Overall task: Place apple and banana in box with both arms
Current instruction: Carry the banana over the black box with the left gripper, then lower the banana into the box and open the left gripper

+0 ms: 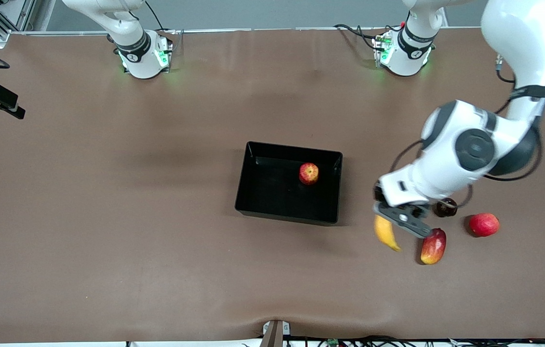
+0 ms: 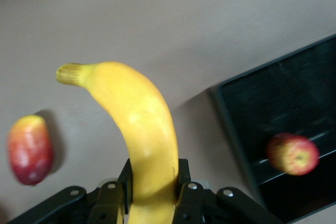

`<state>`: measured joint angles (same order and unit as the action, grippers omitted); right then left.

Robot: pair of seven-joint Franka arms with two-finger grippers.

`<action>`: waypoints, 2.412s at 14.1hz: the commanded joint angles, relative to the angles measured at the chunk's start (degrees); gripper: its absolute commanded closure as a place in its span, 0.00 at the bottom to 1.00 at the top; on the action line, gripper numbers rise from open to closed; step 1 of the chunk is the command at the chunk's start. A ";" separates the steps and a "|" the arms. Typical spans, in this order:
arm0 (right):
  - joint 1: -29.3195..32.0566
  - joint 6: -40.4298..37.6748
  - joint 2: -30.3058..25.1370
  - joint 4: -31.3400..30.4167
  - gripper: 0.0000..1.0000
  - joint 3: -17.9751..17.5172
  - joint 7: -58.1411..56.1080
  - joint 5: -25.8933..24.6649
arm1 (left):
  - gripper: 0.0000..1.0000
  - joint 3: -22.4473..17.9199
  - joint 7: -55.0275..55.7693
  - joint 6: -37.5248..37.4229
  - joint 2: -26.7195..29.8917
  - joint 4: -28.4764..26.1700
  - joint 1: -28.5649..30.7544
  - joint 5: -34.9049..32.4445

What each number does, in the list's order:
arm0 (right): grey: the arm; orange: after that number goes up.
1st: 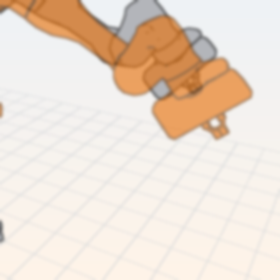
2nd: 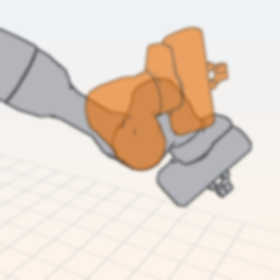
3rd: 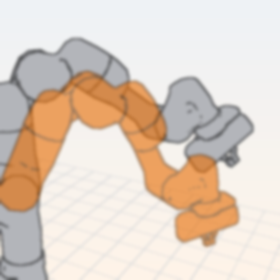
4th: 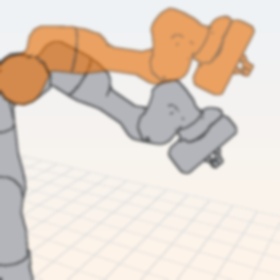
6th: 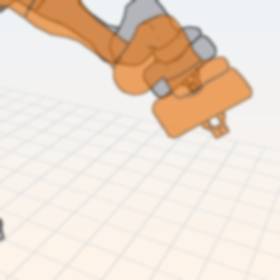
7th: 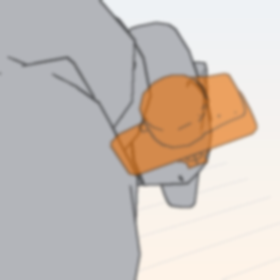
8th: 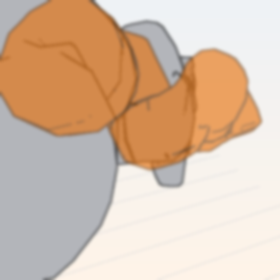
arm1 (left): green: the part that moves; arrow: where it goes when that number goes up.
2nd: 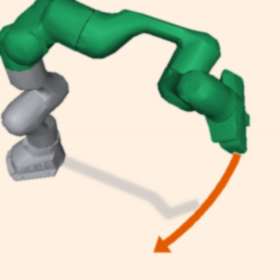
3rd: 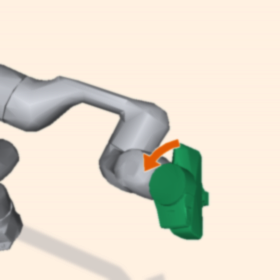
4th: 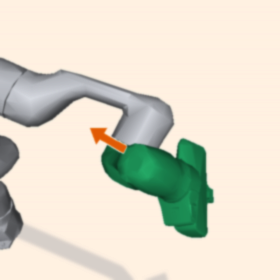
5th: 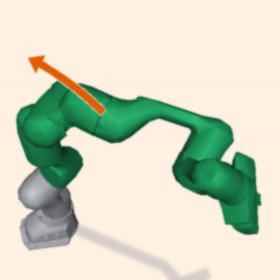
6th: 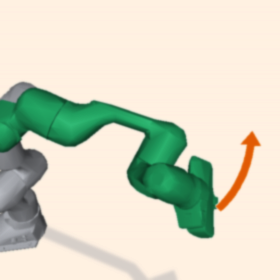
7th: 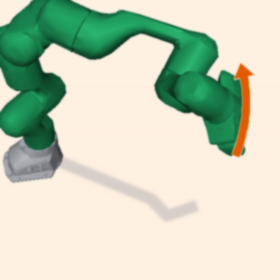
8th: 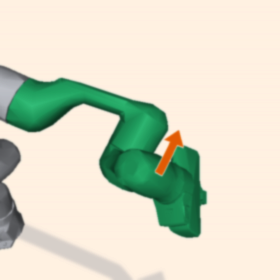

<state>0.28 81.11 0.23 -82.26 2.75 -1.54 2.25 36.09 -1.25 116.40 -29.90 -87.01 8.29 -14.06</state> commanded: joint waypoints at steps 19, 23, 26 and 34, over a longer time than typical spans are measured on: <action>0.78 4.57 0.29 0.00 0.00 -0.47 -0.22 0.91 | 1.00 -2.34 46.51 12.36 -13.78 0.43 -29.56 -20.92; 0.78 5.64 0.29 -0.27 0.00 -0.56 -0.22 1.00 | 1.00 -8.57 46.60 18.15 -15.36 0.43 -34.30 -21.10; 0.34 5.29 0.29 -0.36 0.00 -0.64 -0.74 0.74 | 1.00 -11.31 46.86 19.22 -16.68 0.43 -36.50 -21.10; 0.69 1.69 0.03 -1.15 0.00 -0.64 -0.75 0.65 | 0.16 -12.54 47.56 22.12 -18.88 0.43 -36.42 -21.01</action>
<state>0.25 83.84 0.58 -83.24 2.42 -1.61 2.25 24.45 44.26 137.94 -48.55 -87.59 -27.50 -33.71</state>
